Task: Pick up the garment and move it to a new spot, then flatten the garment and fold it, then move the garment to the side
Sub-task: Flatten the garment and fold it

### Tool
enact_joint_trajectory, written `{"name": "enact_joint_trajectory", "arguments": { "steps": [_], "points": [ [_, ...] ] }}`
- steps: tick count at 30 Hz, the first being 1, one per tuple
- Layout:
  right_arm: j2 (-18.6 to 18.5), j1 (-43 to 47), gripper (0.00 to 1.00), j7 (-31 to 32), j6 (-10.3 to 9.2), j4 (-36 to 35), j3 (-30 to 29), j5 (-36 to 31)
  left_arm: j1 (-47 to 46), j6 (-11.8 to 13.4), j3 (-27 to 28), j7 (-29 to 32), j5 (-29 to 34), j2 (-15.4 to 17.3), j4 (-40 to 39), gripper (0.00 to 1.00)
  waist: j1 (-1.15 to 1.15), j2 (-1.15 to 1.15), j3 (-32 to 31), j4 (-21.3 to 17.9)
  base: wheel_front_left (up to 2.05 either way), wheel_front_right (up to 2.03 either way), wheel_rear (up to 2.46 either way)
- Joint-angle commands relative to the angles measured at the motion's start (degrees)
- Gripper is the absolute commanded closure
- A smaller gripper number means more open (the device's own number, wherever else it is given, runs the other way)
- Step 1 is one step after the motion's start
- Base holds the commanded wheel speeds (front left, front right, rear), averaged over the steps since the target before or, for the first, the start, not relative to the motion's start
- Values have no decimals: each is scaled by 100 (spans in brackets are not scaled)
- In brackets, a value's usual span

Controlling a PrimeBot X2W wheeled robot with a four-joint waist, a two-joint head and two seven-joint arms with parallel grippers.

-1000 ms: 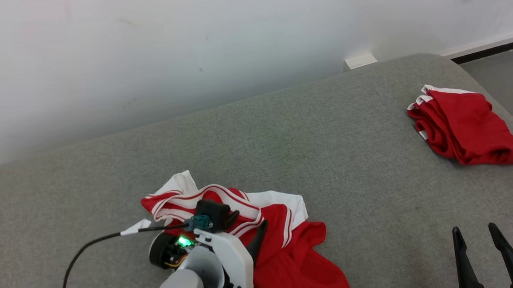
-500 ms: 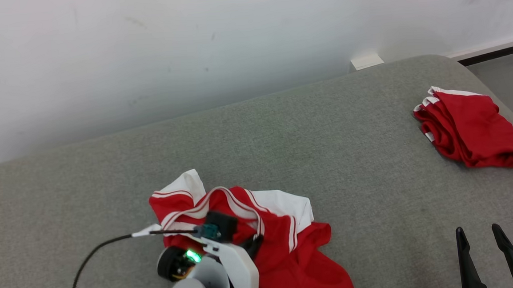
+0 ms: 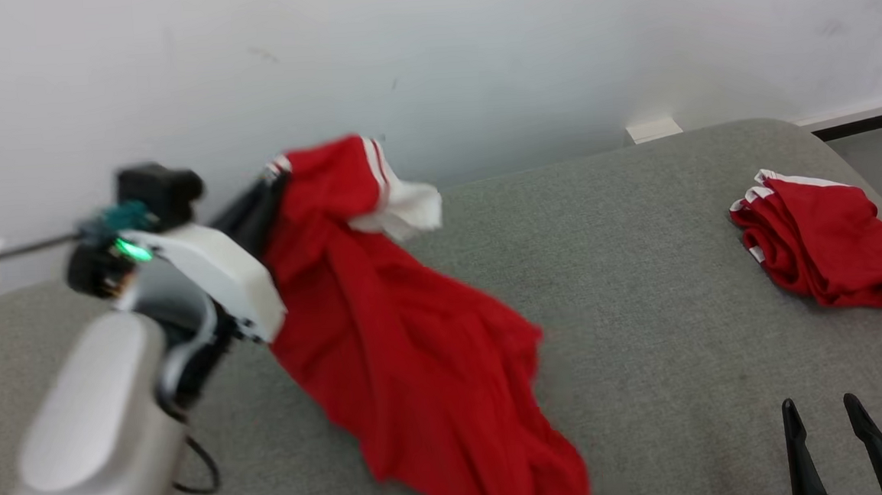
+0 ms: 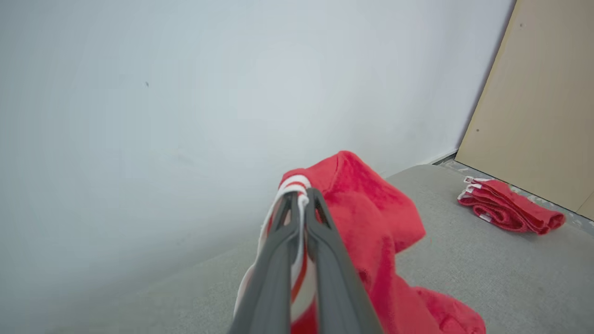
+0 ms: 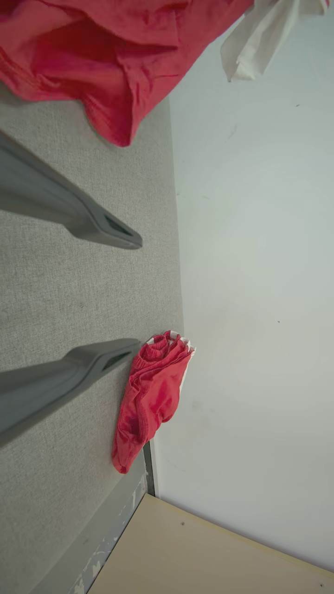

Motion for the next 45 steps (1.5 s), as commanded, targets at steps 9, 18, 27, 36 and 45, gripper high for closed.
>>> {"name": "enact_joint_trajectory", "arguments": {
  "steps": [9,18,27,36,45],
  "points": [
    [-16,76,0,4,-14,-1,34,64,-791,40,648,866,-63,1202,-1001,100,-1,0,-77,128,0,0,0],
    [-16,-26,0,4,-14,73,105,64,-741,136,355,1023,-79,903,-1030,100,-1,0,-112,247,0,0,0],
    [-17,-154,0,4,-14,113,266,114,-48,190,-457,688,-254,-325,-544,100,-1,0,-12,190,0,0,0],
    [-18,-418,0,4,-14,214,476,348,-97,168,-1448,131,-148,-1301,528,100,-1,0,417,-224,0,0,0],
    [-17,-481,0,4,-14,336,535,497,-611,339,-2087,-707,-291,-1357,1198,18,-1,0,574,-541,0,0,0]
  ]
}}
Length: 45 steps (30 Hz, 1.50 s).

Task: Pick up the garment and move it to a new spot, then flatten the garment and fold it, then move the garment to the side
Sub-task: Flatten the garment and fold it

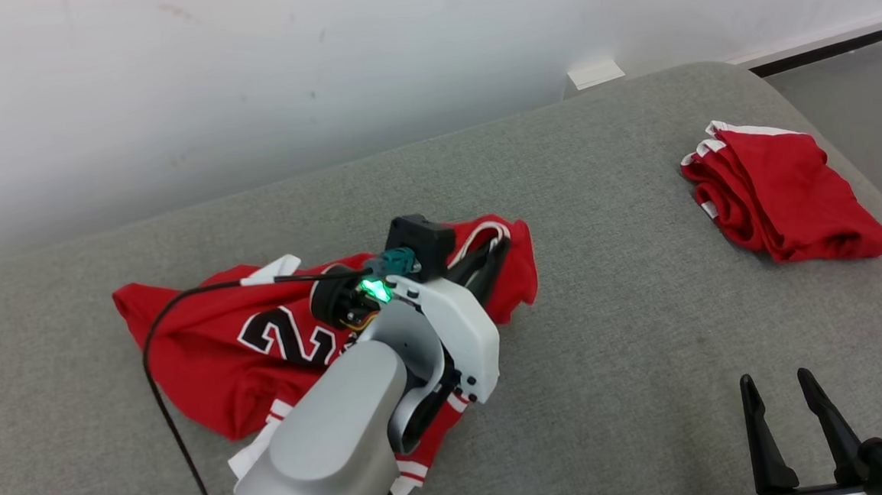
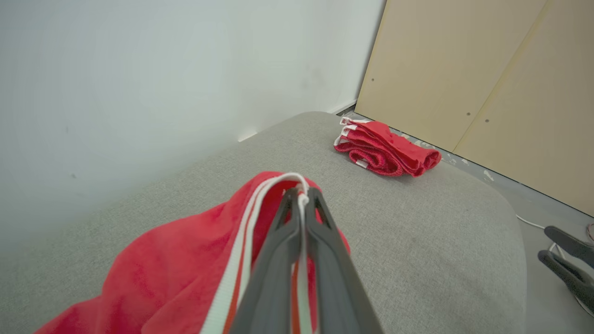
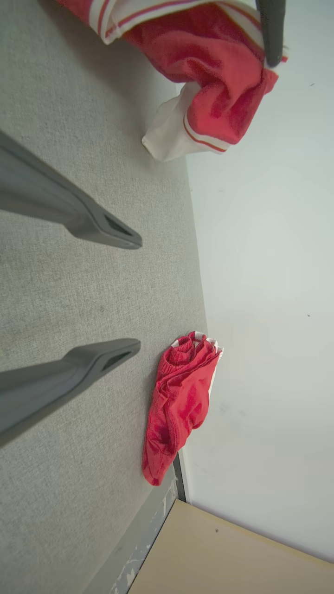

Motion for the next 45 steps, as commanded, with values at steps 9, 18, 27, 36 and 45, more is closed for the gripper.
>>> {"name": "enact_joint_trajectory", "arguments": {
  "steps": [9,18,27,36,45],
  "points": [
    [-17,176,0,4,-14,-25,-214,-23,249,-120,-504,185,-238,35,290,0,0,0,-214,210,0,0,0],
    [-18,375,0,4,-14,-100,-342,-134,1151,443,-329,72,-207,848,-546,0,0,0,-489,608,0,0,0],
    [-17,416,0,4,-14,-157,-359,-225,2063,920,5,409,-435,1821,-992,0,0,0,-469,869,0,0,0],
    [-18,252,0,4,-14,-175,-275,-278,2227,955,15,637,-585,1896,-515,0,0,0,-209,838,0,0,0],
    [-15,291,0,4,-14,-139,-293,-318,2347,608,-95,785,-916,1685,-306,56,0,0,-185,762,0,0,0]
  ]
}}
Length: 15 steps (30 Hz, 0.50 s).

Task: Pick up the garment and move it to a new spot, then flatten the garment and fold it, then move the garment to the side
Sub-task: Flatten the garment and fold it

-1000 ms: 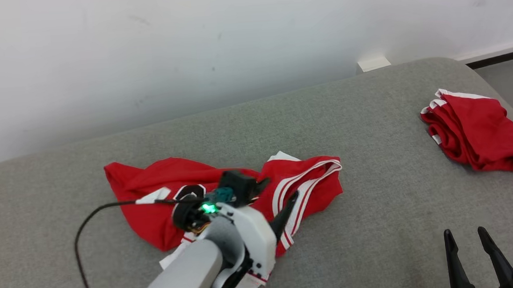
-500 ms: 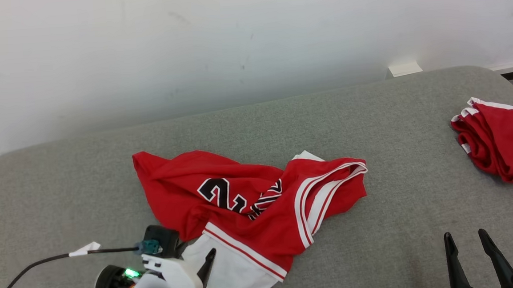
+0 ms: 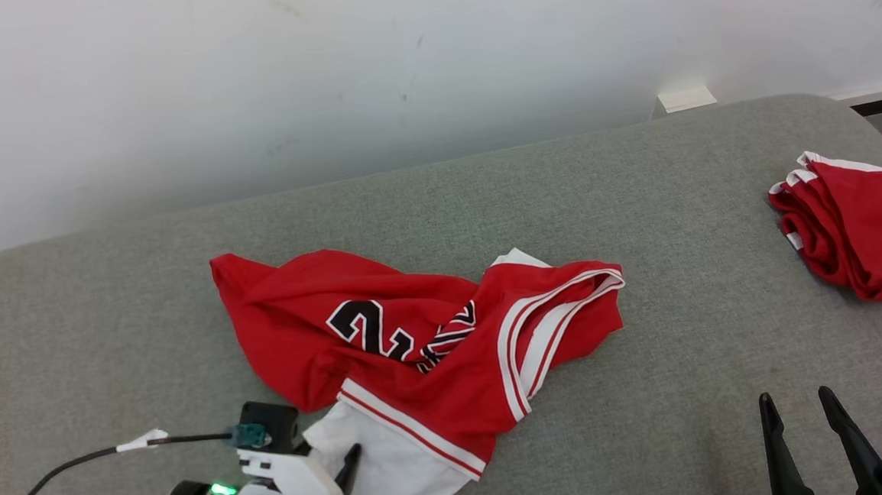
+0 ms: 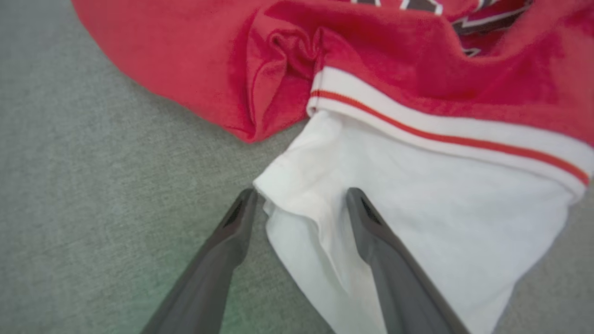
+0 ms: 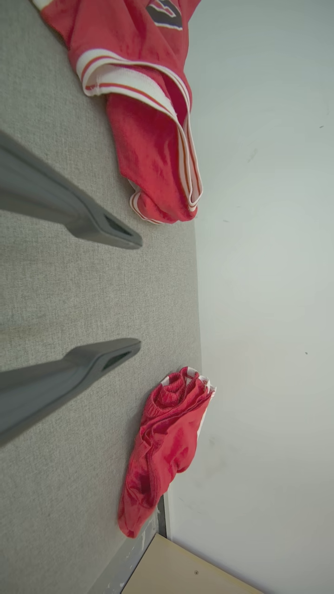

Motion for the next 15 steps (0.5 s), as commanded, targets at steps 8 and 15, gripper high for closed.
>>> {"name": "enact_joint_trajectory", "arguments": {
  "steps": [8,15],
  "points": [
    [-17,-67,0,4,-14,33,82,60,8,-469,-297,486,-371,-379,-650,100,0,0,-16,-59,0,0,0],
    [-16,-88,0,4,-14,49,107,111,-431,-522,-618,745,-155,-734,-1781,100,0,0,-50,-241,0,0,0]
  ]
}}
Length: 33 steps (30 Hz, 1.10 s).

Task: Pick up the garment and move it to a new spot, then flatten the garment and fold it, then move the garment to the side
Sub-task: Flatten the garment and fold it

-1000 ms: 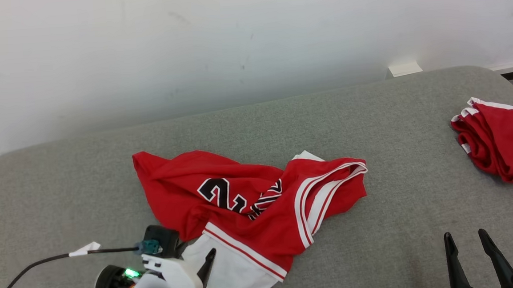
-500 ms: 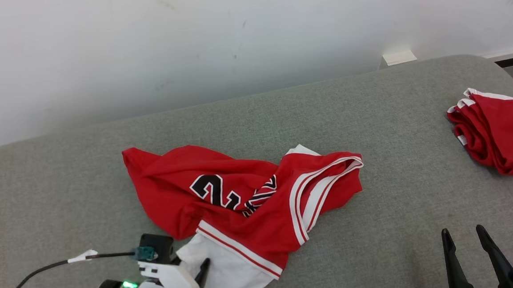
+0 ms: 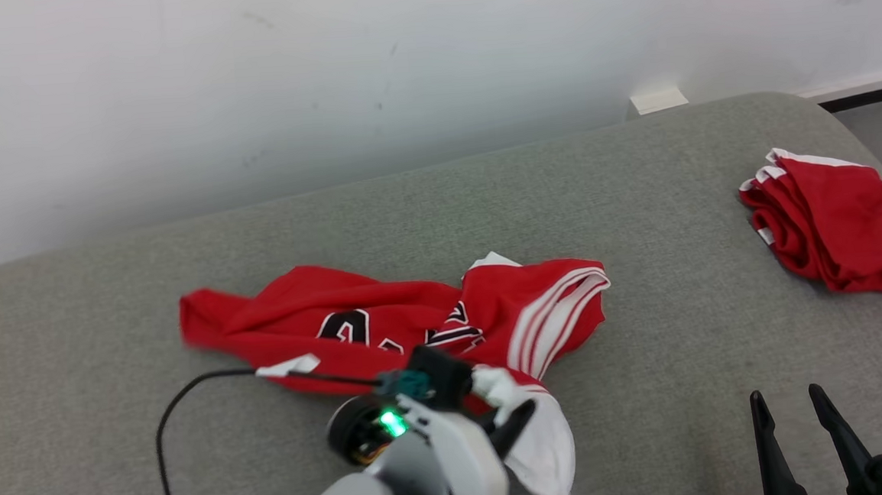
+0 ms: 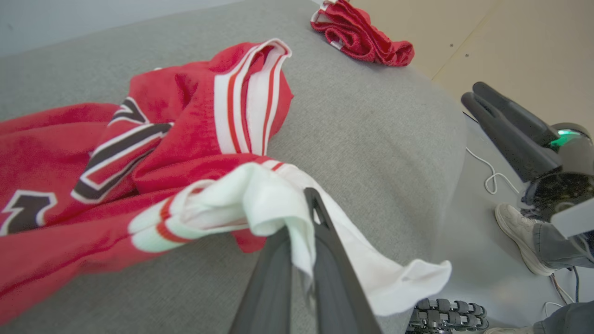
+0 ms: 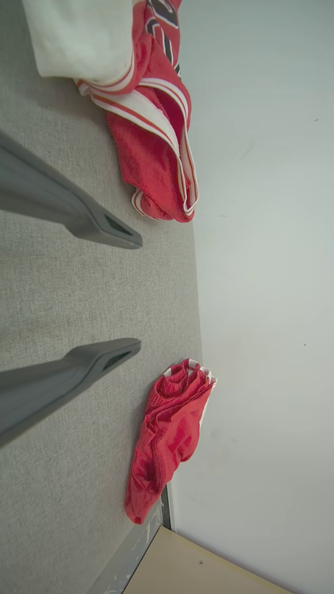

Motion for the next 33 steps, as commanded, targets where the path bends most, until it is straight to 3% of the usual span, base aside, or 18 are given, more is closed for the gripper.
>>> {"name": "enact_joint_trajectory", "arguments": {
  "steps": [1,8,13,14,15,16,24,28,33],
  "points": [
    [-16,-66,0,4,-14,-4,-7,66,-112,5,-48,48,78,-80,-112,100,0,0,12,-73,0,0,0],
    [-17,-178,0,4,-14,28,77,56,-655,-9,-471,140,360,-704,-130,100,0,0,102,-389,0,0,0],
    [-16,-139,0,5,-14,69,39,30,-579,-49,-897,-91,363,-960,206,100,0,0,161,-532,0,0,0],
    [-15,-141,0,5,-14,74,44,29,-544,-61,-1006,-181,402,-982,301,64,0,0,171,-548,0,0,0],
    [-16,-143,0,5,-14,86,48,30,-485,-75,-1133,-243,376,-1002,395,39,0,0,172,-559,0,0,0],
    [-16,-145,0,5,-14,96,50,30,-440,-109,-1232,-281,324,-1017,469,0,0,0,175,-564,0,0,0],
    [-17,-84,0,4,-14,114,-64,-30,-399,-57,-1450,-486,145,-988,529,0,0,0,59,-336,0,0,0],
    [-17,-38,0,5,-14,117,-67,-42,-236,123,-1257,-535,100,-594,311,0,0,0,-45,-173,0,0,0],
    [-15,60,0,5,-14,113,-93,-78,66,595,-763,-716,77,139,-119,0,0,0,-185,8,0,0,0]
  ]
}}
